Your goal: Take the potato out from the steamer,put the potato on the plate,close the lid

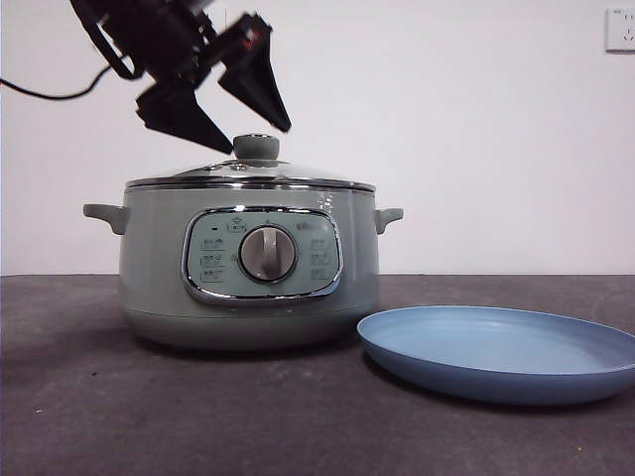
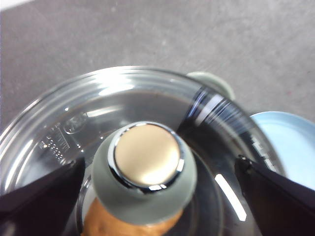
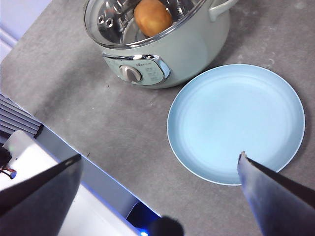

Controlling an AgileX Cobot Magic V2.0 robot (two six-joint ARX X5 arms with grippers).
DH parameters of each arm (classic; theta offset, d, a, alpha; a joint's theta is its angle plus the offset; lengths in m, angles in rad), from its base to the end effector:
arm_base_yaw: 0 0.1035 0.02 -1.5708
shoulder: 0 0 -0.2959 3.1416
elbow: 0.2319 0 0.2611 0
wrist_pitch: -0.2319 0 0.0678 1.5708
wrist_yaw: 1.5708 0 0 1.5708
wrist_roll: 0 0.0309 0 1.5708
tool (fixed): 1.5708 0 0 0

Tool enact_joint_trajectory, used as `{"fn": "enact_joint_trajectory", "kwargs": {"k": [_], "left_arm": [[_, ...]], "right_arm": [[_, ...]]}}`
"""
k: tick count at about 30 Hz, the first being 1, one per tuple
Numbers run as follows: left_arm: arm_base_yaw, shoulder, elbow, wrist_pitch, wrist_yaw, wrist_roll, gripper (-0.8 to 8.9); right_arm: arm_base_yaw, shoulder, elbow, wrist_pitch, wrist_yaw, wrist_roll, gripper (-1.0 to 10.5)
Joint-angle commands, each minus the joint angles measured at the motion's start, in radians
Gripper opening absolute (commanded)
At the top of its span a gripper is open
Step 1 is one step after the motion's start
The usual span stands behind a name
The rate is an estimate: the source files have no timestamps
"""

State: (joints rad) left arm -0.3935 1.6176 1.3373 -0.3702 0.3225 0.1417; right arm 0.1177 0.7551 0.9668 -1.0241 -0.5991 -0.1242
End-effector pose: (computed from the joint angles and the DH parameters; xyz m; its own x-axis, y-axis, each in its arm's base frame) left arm 0.3397 -0.1516 0.3276 0.5755 -0.5821 -0.5744 0.6696 0.7386 -0.0776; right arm 0.1018 0.0296 0.3506 0.4978 0.6267 -0.5995 -0.5677 0.7581 0.3210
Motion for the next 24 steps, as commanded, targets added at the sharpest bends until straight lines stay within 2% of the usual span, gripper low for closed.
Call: {"fn": "enact_joint_trajectory", "kwargs": {"k": [1,2,5,11,15,16,17,24], "left_arm": [[-0.009,0.019,0.005,0.018,-0.012,0.021,7.49],[-0.013,0.021,0.005,0.020,-0.018,0.020,7.30],[-0.020,0.021,0.005,0.023,-0.033,0.021,4.22],[-0.021,0.021,0.005,0.037,-0.036,0.020,1.73],[-0.021,0.023,0.005,0.035,-0.035,0.020,1.16],[-0.021,0.023,0.005,0.033,-0.035,0.020,0.87],[-0.021,0.023,0.005,0.033,-0.034,0.020,0.04],[-0.019,0.016,0.005,0.047,-0.033,0.015,-0.08]], "right_arm": [[0.002,0.000,0.003,0.006,0.003,0.000,6.6],[0.002,0.000,0.003,0.006,0.003,0.000,6.6],[0.002,0.002,0.003,0.006,0.003,0.000,6.6],[0.002,0.002,0.003,0.006,0.003,0.000,6.6],[0.002,0.002,0.003,0.006,0.002,0.000,6.6],[0.002,0.002,0.003,0.006,0.002,0.000,6.6],[0.002,0.002,0.003,0.006,0.002,0.000,6.6],[0.002,0.002,0.003,0.007,0.002,0.000,6.6]]}}
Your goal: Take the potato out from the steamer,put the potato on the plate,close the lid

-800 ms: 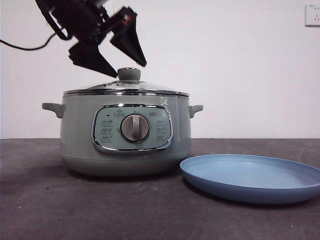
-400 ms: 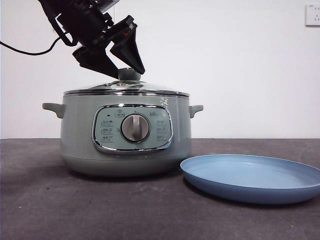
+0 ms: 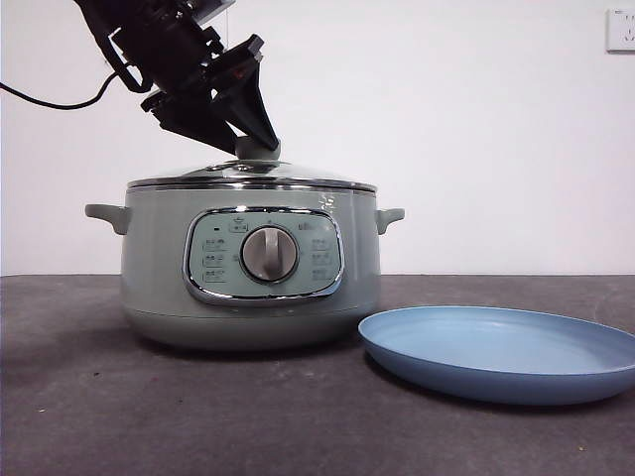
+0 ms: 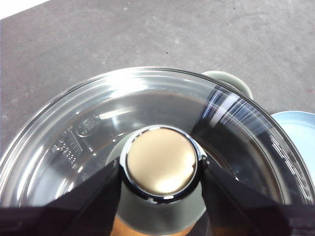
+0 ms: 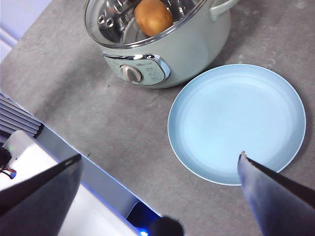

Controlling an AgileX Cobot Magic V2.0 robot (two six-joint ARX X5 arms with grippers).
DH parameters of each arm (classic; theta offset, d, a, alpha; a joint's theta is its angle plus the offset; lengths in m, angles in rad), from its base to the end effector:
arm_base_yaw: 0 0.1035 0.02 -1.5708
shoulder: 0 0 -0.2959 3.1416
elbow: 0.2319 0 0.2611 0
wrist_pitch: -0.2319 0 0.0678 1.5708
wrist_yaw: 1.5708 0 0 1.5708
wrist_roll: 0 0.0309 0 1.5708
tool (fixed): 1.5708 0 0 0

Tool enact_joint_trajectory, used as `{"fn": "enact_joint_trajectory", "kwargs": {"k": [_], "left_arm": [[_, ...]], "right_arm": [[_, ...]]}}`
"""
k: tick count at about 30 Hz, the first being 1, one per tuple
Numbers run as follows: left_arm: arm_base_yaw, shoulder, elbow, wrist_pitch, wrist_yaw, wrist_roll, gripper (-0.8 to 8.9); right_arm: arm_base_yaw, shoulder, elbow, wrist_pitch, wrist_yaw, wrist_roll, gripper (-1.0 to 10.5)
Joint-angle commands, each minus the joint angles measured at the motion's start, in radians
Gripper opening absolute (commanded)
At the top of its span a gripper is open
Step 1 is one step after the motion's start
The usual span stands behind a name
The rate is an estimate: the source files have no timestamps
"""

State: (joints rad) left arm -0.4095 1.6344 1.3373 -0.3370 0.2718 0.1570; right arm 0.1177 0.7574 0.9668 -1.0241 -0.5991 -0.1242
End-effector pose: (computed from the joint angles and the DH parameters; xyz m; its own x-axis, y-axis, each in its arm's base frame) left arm 0.3434 -0.1581 0.3240 0.6050 -0.5553 -0.5707 0.6598 0.7508 -0.0311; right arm 0.1023 0.0296 0.3504 0.4965 0.6265 -0.6008 -0.5670 0.7582 0.3221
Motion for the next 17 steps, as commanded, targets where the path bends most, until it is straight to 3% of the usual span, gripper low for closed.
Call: {"fn": "enact_joint_trajectory", "kwargs": {"k": [1,11,15,17], "left_arm": [[-0.003,-0.009,0.005,0.012,0.018,0.000,-0.08],[0.029,-0.216,0.006,-0.009,0.016,-0.034,-0.08],[0.077,-0.377,0.006,-0.135,0.016,-0.054,-0.08],[0.100,-0.442,0.006,-0.201,0.016,-0.054,-0.08]], "right_arm": [[0.002,0.000,0.003,0.007,0.002,0.000,6.6],[0.006,0.034,0.003,0.090,-0.005,0.010,6.6],[0.087,0.121,0.005,0.251,-0.005,0.106,6.6],[0.142,0.186,0.021,0.317,-0.003,0.116,6.6]]}}
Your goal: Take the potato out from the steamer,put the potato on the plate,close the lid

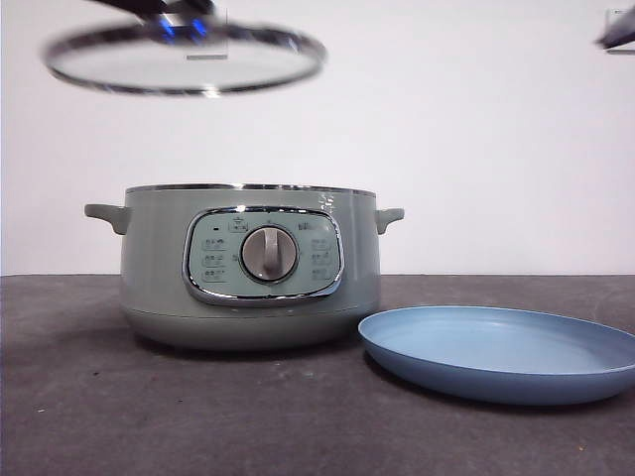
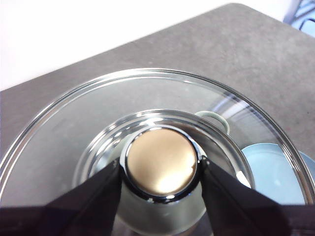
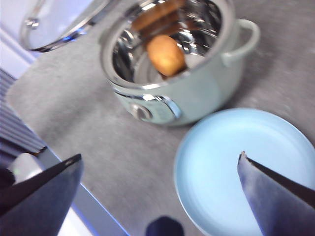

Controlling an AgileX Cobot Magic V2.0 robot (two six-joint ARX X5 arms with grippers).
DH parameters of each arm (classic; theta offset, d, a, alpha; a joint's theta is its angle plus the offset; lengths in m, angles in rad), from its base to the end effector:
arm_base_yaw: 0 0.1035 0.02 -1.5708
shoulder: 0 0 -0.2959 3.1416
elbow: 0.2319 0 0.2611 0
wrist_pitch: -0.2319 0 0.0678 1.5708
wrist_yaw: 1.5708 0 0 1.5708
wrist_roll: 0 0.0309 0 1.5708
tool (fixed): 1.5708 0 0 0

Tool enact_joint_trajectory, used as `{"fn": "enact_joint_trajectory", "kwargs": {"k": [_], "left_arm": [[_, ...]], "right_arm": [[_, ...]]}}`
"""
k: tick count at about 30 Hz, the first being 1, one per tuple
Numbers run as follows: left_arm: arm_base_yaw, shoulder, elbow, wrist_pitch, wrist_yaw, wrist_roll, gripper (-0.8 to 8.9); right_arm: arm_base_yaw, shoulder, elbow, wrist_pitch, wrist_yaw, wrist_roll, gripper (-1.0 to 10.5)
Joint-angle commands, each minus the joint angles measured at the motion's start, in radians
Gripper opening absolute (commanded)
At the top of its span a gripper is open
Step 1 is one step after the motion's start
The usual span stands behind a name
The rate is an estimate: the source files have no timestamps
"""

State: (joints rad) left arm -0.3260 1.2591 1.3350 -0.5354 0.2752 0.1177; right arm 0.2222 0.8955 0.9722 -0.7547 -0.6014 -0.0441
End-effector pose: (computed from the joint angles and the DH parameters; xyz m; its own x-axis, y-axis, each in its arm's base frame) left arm 0.2488 -0.0930 0.4210 0.7301 -0.5337 -0.4268 0.5845 0.8112 -0.0144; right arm 0.1487 0.0515 0.3553 0.5017 0.6934 -0.5172 -0.6379 0.7004 0.3202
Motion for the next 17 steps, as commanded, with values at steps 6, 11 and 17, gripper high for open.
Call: {"fn": "enact_joint_trajectory", "kwargs": {"k": [6,11,17], "left_arm": [[0.070,-0.212,0.009,-0.164,0.006,-0.018,-0.08],[0.086,-0.304,0.009,-0.274,-0.062,-0.017,-0.08],[0.086,-0.386,0.009,-0.378,-0.098,-0.018,-0.08]], "right_arm": [[0.175,0.298,0.165,0.142,0.044,0.019,6.6],[0.263,0.540,0.367,0.141,0.112,-0.043,6.6],[0.346,0.796,0.591,0.141,0.211,-0.107,6.6]]}}
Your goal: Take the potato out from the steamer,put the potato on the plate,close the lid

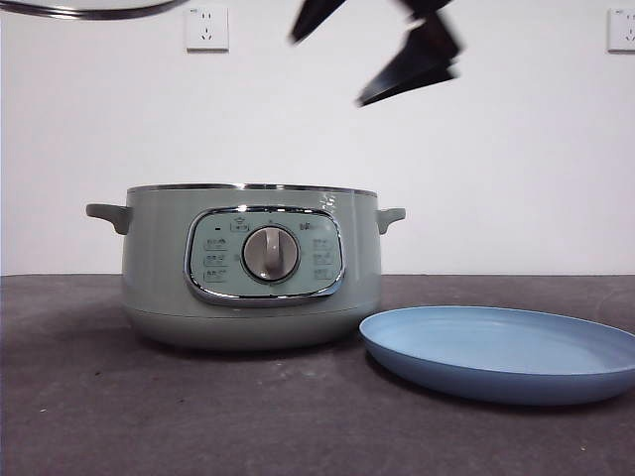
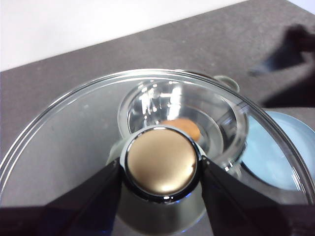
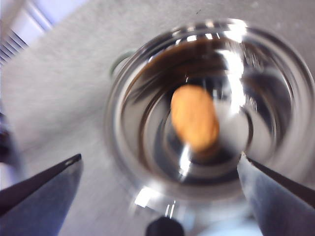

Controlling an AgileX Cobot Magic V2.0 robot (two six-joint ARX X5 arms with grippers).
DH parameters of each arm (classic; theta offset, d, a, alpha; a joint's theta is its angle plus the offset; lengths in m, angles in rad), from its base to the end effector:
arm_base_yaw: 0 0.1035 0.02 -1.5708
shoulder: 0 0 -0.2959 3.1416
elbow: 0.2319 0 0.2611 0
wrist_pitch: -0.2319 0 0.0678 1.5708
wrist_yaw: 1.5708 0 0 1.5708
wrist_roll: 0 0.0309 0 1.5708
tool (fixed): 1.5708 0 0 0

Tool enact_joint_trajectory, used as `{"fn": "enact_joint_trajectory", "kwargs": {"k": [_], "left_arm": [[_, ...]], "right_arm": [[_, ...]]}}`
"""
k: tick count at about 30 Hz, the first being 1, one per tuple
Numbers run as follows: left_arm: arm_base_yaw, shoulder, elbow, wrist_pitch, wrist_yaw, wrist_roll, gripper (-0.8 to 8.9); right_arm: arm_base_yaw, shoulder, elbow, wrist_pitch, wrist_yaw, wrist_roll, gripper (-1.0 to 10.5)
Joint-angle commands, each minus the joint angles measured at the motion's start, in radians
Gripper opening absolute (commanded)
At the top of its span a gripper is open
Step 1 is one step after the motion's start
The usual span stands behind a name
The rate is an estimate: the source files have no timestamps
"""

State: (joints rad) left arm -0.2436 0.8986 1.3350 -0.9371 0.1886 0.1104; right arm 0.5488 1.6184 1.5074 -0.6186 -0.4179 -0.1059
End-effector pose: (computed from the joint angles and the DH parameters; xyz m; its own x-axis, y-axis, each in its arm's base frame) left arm 0.1216 -0.0362 0.4497 0.7910 -0.3898 -0.4715 0.4455 0.8953 0.0072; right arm 0.3047 0.2010 0.3665 0.3695 0.7016 -0.6092 -0.7909 0.5817 0.1902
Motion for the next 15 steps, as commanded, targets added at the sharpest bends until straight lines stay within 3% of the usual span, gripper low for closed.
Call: {"fn": "enact_joint_trajectory", "kwargs": {"k": [1,8,15], "left_arm": [[0.004,-0.037,0.009,0.009,-0.021,-0.010,-0.08],[0.003,-0.112,0.009,-0.074,-0.031,-0.030,-0.08],[0.003,-0.150,0.009,-0.122,-0.031,-0.036,-0.08]], "right_arm": [[0.033,0.109,0.086,0.005,0.046,-0.057,6.6],[0.103,0.292,0.186,0.035,0.199,-0.161,6.6],[0.142,0.387,0.186,0.142,0.269,-0.189,6.5]]}}
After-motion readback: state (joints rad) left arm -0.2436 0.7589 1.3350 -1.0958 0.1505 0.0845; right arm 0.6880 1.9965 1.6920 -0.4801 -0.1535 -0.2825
